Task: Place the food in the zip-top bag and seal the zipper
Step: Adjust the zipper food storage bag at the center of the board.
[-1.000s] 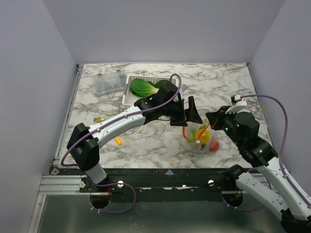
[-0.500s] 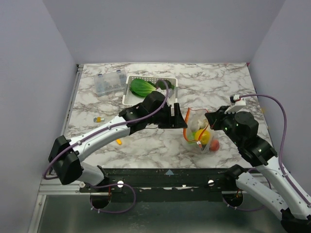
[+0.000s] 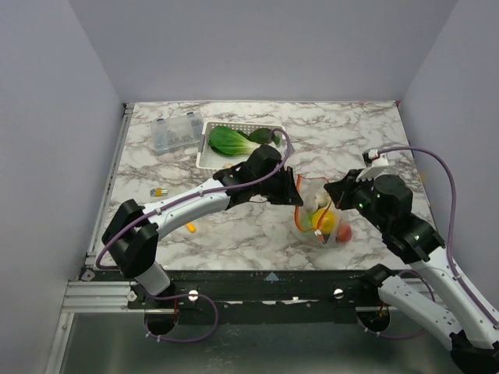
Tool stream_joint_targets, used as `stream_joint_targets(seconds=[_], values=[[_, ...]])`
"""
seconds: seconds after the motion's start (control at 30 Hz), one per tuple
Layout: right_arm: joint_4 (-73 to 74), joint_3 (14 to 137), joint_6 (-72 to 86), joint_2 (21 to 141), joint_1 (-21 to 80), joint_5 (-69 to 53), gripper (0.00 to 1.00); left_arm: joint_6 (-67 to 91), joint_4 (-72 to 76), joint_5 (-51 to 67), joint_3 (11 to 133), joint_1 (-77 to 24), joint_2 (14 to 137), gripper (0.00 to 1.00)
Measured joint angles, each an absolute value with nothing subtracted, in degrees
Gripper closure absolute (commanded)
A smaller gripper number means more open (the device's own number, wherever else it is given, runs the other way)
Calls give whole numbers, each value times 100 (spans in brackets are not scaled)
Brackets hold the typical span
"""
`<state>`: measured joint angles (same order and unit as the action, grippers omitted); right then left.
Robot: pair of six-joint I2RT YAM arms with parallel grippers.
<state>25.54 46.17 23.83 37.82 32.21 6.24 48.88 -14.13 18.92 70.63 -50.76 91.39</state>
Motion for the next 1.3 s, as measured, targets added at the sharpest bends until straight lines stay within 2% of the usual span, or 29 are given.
stream_joint_targets(seconds=[0.2,0.43,0.57,0.77,0.9,0.97,1.1,1.3], values=[[2716,4932,2239,4158,3221,189,99,4810,-1496,1942,7050,-5074,8991,100],[2670,5465,1988,4882,3221,-749,99,4969,-1828,1855,6501,-5030,7673,100],[2458,5769,1833,5465,3221,-1437,99,5566,-1905,1758,5813,-4915,6731,100],[1979,6016,1916,6464,3256,-2211,77,6816,-1800,1221,4383,-4722,5221,100],[1776,5957,2156,6678,3264,-2534,43,7524,-1780,871,3922,-4582,4735,100],[1719,5824,2200,6504,3264,-2624,30,7752,-1813,676,3795,-4569,4536,100],[1712,5419,2132,5852,3264,-2729,22,8053,-1964,222,3769,-4571,4110,100],[1789,5159,1675,4703,3310,-3072,21,8390,-2163,-336,3780,-4576,3741,100]])
